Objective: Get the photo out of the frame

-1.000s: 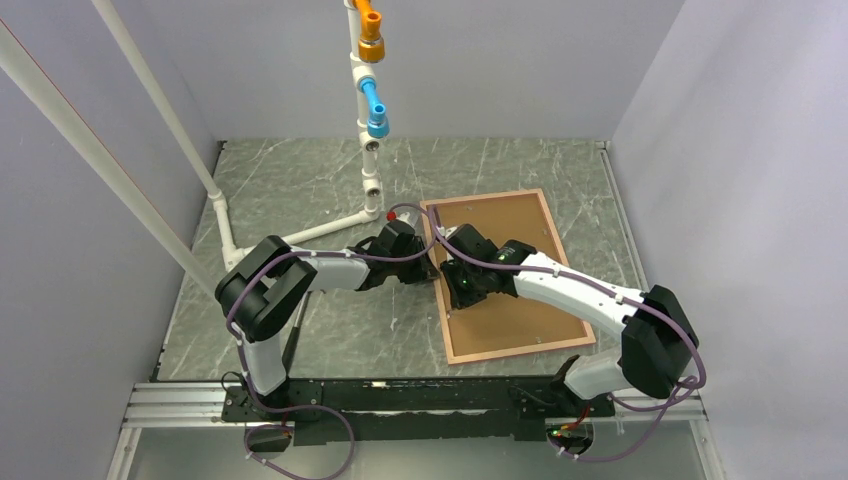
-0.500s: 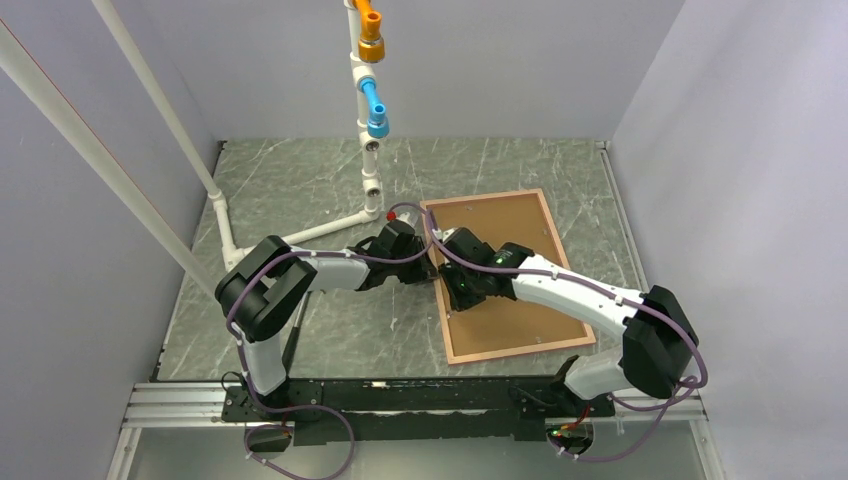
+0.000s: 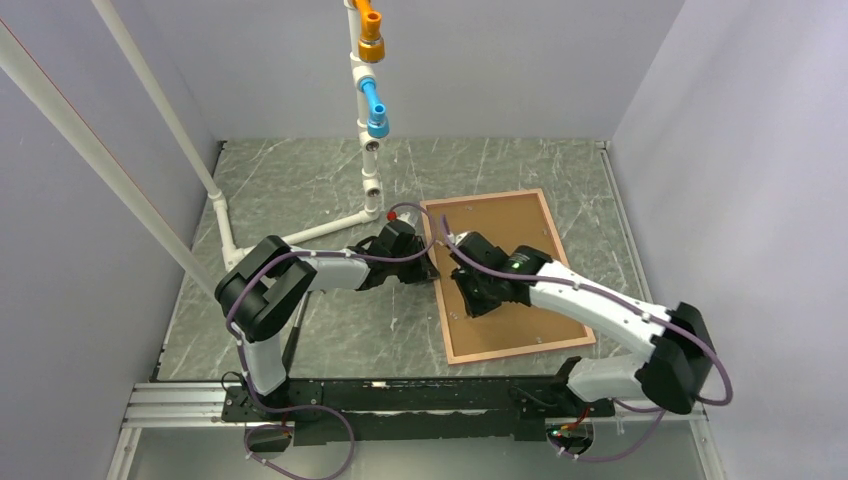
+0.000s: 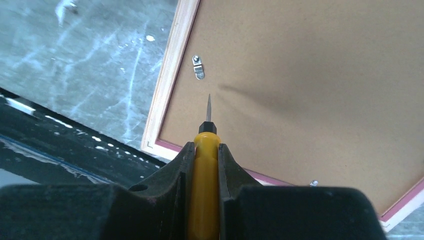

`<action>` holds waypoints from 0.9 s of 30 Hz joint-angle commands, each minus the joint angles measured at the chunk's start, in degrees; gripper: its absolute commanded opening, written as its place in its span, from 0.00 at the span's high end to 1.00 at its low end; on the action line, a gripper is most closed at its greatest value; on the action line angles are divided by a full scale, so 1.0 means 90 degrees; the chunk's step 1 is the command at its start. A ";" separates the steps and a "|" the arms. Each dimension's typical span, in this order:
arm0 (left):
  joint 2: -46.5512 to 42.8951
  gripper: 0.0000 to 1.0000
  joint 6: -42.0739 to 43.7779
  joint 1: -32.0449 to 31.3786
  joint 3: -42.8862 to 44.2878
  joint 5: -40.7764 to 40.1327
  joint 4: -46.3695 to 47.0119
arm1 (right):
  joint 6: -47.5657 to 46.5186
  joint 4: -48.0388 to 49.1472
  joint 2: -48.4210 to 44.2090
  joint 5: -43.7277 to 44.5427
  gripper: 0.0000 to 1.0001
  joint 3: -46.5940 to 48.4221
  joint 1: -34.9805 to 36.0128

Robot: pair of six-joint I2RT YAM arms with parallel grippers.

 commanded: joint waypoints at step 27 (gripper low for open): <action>-0.0499 0.74 -0.0413 -0.2398 0.0017 -0.1166 -0.2866 | 0.0348 0.0181 -0.2365 0.1299 1.00 -0.0268 -0.0928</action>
